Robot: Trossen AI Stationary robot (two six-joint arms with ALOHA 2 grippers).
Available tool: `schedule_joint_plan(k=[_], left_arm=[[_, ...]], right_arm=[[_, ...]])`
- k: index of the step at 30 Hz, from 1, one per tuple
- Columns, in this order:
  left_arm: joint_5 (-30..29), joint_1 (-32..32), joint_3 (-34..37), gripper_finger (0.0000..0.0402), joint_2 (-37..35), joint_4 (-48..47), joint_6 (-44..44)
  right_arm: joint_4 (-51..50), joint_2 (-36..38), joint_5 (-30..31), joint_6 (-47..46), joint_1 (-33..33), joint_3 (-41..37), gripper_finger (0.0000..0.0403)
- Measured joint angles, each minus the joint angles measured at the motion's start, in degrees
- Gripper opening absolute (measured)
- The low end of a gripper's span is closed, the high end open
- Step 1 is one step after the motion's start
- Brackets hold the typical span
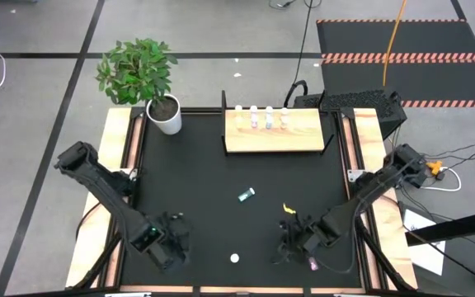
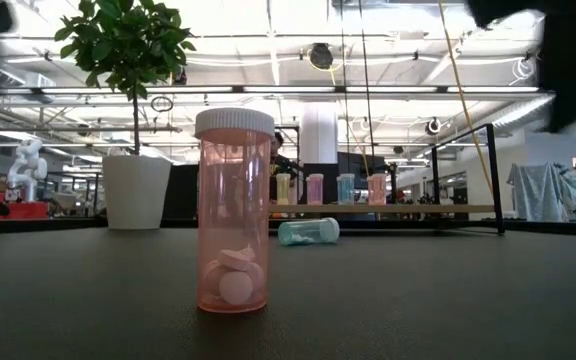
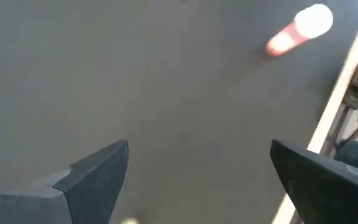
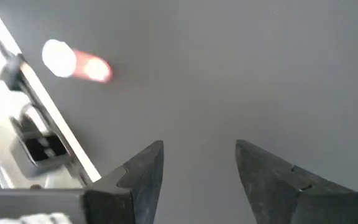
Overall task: Pick and place medicine bottles onto shelf by color
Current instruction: Put the orange pill bottle on the shelf aligned with the other orange pill bottles
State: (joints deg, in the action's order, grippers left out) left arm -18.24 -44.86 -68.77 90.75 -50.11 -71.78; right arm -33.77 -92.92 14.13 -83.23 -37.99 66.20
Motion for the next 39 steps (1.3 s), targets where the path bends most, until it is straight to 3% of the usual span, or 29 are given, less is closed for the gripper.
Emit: schedule_joint_plan(k=[6,13,23,27,32,39], left_arm=[[1.6,-7.5,0.2,0.0392,-2.1,-8.9,-22.0],[-7.1,-18.8,3.8,0.0392,0.4,-8.8,-37.8],[-3.7,-24.9,3.7,0.0392,0.3,-14.9,-38.6],[-7.1,-29.6,5.7,0.0392,0.3,-15.1,-43.3],[-12.1,-33.8,12.5,0.0392,0.3,-5.3,-44.7],[-13.4,-31.9,23.2,0.0392,0.4,11.5,-32.6]], right_arm=[[5.8,0.0,0.8,9.6,5.7,0.5,0.0192],[11.1,0.0,0.7,17.5,9.7,0.5,0.0192],[15.3,0.0,-1.2,23.8,13.7,0.5,0.0192],[17.3,0.0,-1.4,24.4,14.0,0.5,0.0192],[18.7,0.0,-0.6,24.3,12.9,0.5,0.0192],[19.3,0.0,-0.5,23.8,12.8,0.5,0.0192]])
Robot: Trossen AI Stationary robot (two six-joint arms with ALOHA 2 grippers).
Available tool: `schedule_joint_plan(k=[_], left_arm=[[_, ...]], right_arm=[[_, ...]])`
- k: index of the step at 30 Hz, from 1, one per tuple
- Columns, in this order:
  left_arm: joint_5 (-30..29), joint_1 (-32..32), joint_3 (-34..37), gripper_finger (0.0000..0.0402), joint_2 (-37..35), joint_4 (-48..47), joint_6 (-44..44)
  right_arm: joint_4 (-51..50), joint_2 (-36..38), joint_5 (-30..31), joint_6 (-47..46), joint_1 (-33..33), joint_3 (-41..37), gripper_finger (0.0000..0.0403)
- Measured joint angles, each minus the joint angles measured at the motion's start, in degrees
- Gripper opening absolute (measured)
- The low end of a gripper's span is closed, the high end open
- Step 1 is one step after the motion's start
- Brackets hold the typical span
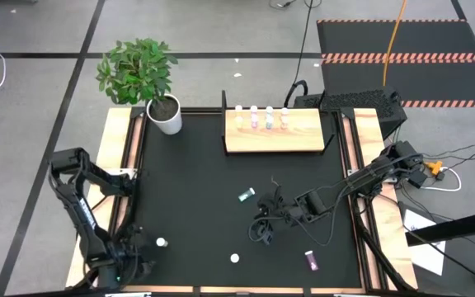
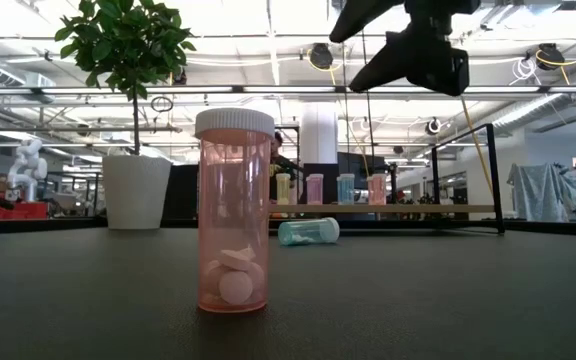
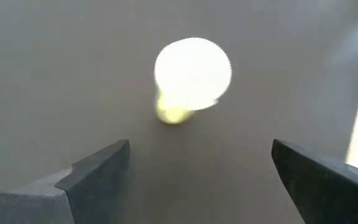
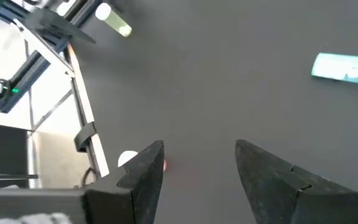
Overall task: Pick and place medicine bottles onto shelf by color
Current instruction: Put the orange pill bottle on the shelf aligned with the other orange pill bottles
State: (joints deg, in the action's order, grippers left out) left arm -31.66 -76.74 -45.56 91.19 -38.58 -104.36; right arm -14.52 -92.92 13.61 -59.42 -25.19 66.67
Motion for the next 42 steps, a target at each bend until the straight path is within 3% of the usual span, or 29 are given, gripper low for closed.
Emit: schedule_joint_plan(k=[7,15,18,23,29,35,42], left_arm=[[-0.2,1.6,4.4,0.0372,0.0,2.0,1.9],[-7.4,1.6,5.1,0.0243,0.5,11.4,14.4],[-6.9,1.8,6.6,0.0214,2.1,13.7,13.5],[-7.6,2.8,7.9,0.0199,3.8,14.9,9.7],[-13.1,5.4,8.1,0.0198,4.1,19.2,18.2],[-13.6,7.7,8.6,0.0195,4.2,19.8,19.0],[-13.5,9.2,8.6,0.012,4.1,24.6,22.6]], right_arm=[[2.2,0.0,-0.1,-0.9,-0.3,0.0,0.0192],[3.2,0.0,-0.1,0.0,-0.4,0.0,0.0192],[3.2,0.0,-0.1,0.5,-0.3,0.0,0.0192],[3.1,0.0,-0.3,0.8,-0.3,0.0,0.0192],[3.0,0.0,-1.8,1.7,-0.3,0.0,0.0192],[3.4,0.0,-1.7,3.1,-0.3,0.0,0.0192],[6.3,0.0,-1.5,5.5,-0.3,0.0,0.0192]])
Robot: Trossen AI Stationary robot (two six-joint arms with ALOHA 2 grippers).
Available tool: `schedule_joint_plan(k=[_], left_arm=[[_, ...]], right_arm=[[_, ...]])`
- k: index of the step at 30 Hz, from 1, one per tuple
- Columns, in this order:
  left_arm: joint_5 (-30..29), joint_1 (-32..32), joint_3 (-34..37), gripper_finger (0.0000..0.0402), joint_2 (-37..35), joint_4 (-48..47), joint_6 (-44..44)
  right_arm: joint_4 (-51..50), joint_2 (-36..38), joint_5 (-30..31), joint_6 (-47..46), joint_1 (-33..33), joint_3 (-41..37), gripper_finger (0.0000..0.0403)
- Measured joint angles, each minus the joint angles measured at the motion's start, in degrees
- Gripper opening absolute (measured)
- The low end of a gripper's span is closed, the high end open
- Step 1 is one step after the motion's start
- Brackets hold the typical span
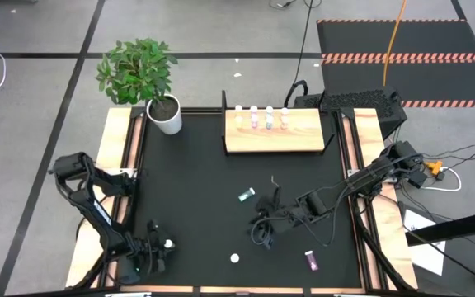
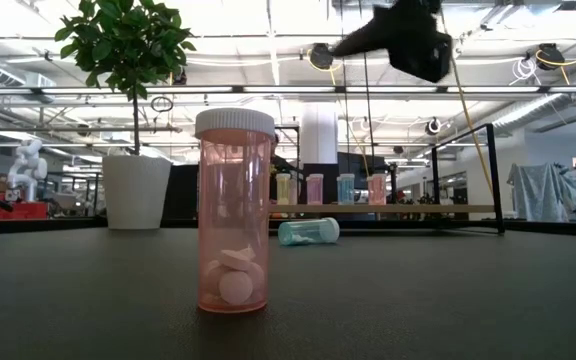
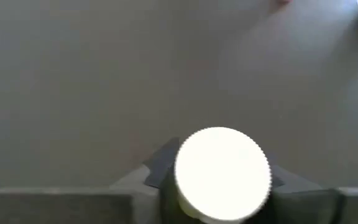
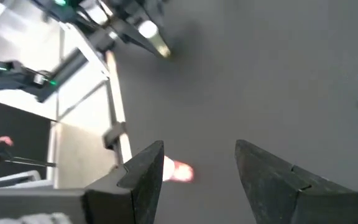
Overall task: Pick and place medicine bottles onto shelf by color
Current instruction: Put the orange pill bottle on the shelf aligned with the other orange pill bottles
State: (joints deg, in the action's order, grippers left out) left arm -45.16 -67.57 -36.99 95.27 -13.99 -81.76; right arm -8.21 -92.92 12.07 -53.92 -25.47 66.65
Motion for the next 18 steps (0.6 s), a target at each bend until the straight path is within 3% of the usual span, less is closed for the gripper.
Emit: schedule_joint_plan(k=[4,7,12,18], left_arm=[[0.0,2.5,0.0,0.008,-0.1,3.9,0.7],[1.5,5.9,0.0,0.0075,-0.1,8.1,4.3],[9.7,14.6,-2.0,0.0101,-1.7,16.0,24.1],[18.2,27.4,-9.4,0.0102,-3.1,16.1,49.7]], right_arm=[[6.7,0.0,-0.3,5.4,0.3,0.0,0.0192],[14.1,0.0,-1.4,16.3,0.3,0.0,0.0192],[21.1,0.0,-1.9,28.4,1.1,0.0,0.0194],[21.7,0.0,-4.9,32.5,2.9,0.0,0.0221]])
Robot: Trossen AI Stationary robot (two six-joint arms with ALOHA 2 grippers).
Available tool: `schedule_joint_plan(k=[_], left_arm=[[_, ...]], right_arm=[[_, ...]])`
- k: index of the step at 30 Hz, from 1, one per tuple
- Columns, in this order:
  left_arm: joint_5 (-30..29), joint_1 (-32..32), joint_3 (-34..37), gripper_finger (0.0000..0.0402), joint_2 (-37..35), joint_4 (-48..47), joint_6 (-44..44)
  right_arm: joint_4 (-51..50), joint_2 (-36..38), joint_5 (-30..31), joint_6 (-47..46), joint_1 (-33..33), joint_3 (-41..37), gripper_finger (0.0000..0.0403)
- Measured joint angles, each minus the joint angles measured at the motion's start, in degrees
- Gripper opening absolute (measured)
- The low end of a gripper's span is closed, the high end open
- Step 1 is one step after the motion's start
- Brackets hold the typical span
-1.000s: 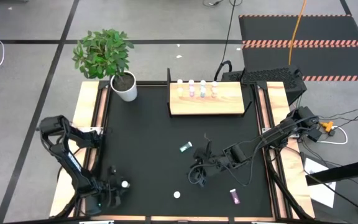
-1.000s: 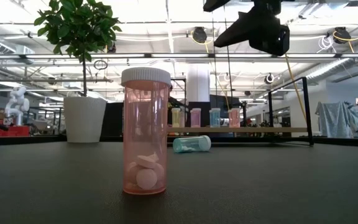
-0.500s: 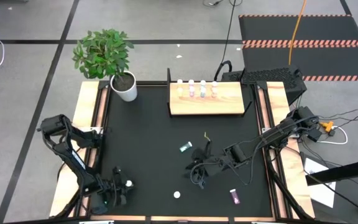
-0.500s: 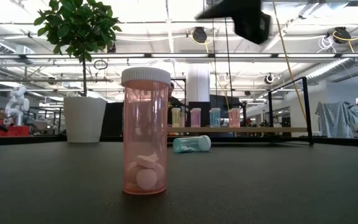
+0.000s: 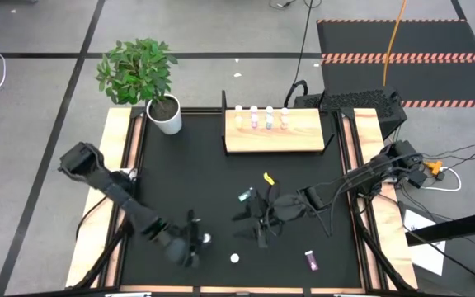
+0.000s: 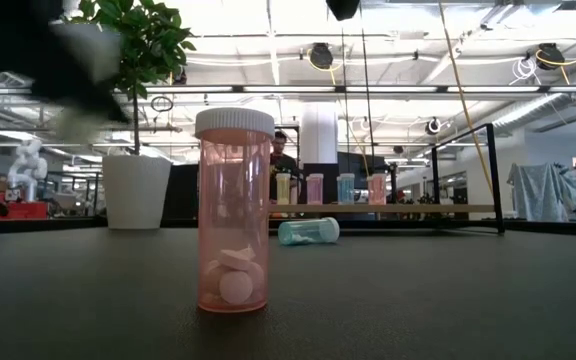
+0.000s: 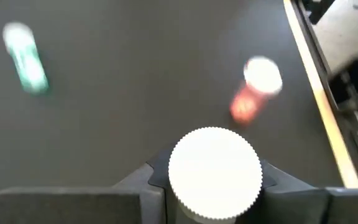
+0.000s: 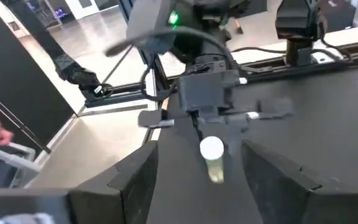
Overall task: Pick and place medicine bottles onto shelf by color
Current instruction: Put the orange pill bottle on the shelf aligned with the other orange pill bottles
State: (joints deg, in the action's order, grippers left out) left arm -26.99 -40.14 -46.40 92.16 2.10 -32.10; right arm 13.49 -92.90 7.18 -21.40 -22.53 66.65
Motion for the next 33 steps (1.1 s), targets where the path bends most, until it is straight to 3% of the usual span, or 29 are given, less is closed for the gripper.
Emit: schedule_joint_plan(k=[5,11,20,33], left_arm=[[7.0,10.7,-6.9,0.01,0.0,0.3,15.2],[13.8,20.0,-12.5,0.01,0.0,-1.1,23.2],[16.1,23.5,-14.7,0.01,0.0,-5.2,24.9],[16.9,26.1,-14.9,0.01,-0.1,-1.7,20.5]], right_arm=[[-0.2,0.0,3.7,2.5,2.2,0.0,0.0236],[-3.7,0.2,2.2,5.1,5.6,0.0,0.0223],[-8.4,2.4,1.8,12.9,7.5,0.0,0.0215],[-14.8,5.4,6.2,11.3,7.9,0.0,0.0215]])
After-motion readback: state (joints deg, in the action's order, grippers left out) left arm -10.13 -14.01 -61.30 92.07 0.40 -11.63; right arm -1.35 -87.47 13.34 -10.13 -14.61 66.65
